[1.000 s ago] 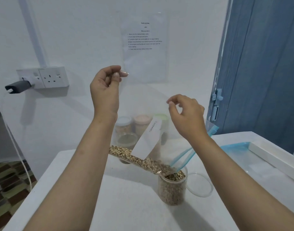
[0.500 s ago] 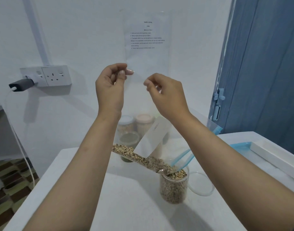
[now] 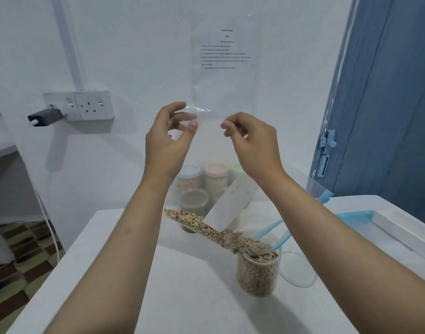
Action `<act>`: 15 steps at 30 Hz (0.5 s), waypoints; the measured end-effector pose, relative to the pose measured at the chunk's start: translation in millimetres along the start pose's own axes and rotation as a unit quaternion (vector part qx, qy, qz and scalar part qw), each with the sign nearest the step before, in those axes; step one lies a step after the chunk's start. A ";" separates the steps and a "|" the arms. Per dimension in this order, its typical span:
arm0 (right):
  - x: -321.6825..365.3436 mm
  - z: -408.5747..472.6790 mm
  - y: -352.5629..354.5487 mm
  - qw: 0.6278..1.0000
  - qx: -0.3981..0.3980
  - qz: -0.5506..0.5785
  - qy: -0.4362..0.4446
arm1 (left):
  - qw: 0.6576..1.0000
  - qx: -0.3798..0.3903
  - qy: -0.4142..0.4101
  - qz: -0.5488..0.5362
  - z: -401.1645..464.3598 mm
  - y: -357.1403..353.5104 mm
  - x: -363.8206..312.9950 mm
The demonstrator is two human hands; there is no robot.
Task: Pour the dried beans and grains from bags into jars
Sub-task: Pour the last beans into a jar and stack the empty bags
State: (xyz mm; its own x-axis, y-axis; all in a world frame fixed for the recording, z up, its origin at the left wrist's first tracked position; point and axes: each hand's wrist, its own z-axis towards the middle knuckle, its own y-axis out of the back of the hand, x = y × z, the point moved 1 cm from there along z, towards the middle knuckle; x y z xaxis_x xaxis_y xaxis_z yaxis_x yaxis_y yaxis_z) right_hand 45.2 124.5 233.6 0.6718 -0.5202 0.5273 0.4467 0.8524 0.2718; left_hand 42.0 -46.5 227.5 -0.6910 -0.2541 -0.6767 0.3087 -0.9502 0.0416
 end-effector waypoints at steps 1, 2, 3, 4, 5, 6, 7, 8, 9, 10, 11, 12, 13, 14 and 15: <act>-0.2 0.5 -0.3 1.000 0.002 0.001 0.002 | 1.000 -0.004 0.008 0.012 -3.0 2.1 2.5; -0.4 1.2 -0.7 1.000 0.004 0.001 0.004 | 0.999 -0.009 0.014 0.028 -5.8 4.9 5.7; -0.5 1.9 -1.1 1.000 0.005 0.002 0.004 | 0.999 -0.011 0.020 0.045 -8.8 7.8 9.7; -0.7 2.8 -1.2 1.000 0.006 0.003 0.004 | 0.998 -0.009 0.024 0.061 -11.7 11.0 14.2; -1.0 3.9 -1.1 1.000 0.004 0.005 0.005 | 0.997 -0.006 0.026 0.073 -14.2 14.1 18.9; -1.4 5.1 -1.0 1.000 0.003 0.007 0.006 | 0.996 -0.002 0.027 0.082 -16.5 16.8 23.7; -1.7 6.2 -0.9 1.000 0.001 0.009 0.006 | 0.996 0.002 0.029 0.086 -18.4 19.4 28.1; -2.0 7.3 -1.1 1.000 0.001 0.011 0.006 | 0.996 0.007 0.034 0.084 -20.3 21.0 32.4; -2.3 8.2 -1.5 1.000 0.003 0.012 0.005 | 0.996 0.014 0.041 0.078 -22.2 22.1 36.2; -2.5 8.9 -2.0 1.000 0.005 0.012 0.003 | 0.996 0.021 0.051 0.072 -23.6 22.7 39.4; -2.6 9.5 -2.7 1.000 0.007 0.013 0.002 | 0.996 0.027 0.061 0.067 -24.1 23.1 42.3; -2.6 10.0 -3.5 1.000 0.009 0.014 0.003 | 0.995 0.030 0.067 0.064 -23.5 23.9 44.3; -2.3 10.5 -4.2 1.000 0.009 0.015 0.004 | 0.995 0.030 0.070 0.064 -22.3 24.6 46.0; -2.1 11.2 -4.6 1.000 0.008 0.016 0.005 | 0.995 0.029 0.071 0.062 -20.2 25.7 47.0; -1.8 12.1 -4.7 1.000 0.007 0.017 0.006 | 0.995 0.030 0.070 0.057 -17.9 26.5 47.3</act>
State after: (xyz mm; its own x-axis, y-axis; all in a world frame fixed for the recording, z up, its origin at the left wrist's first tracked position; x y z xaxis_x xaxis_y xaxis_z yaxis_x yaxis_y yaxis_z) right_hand 34.7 122.1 241.1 0.6929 -0.4921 0.5269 0.4154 0.8698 0.2661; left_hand 29.1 -80.4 183.4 -0.5546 -0.3375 -0.7606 0.3374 -0.9268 0.1652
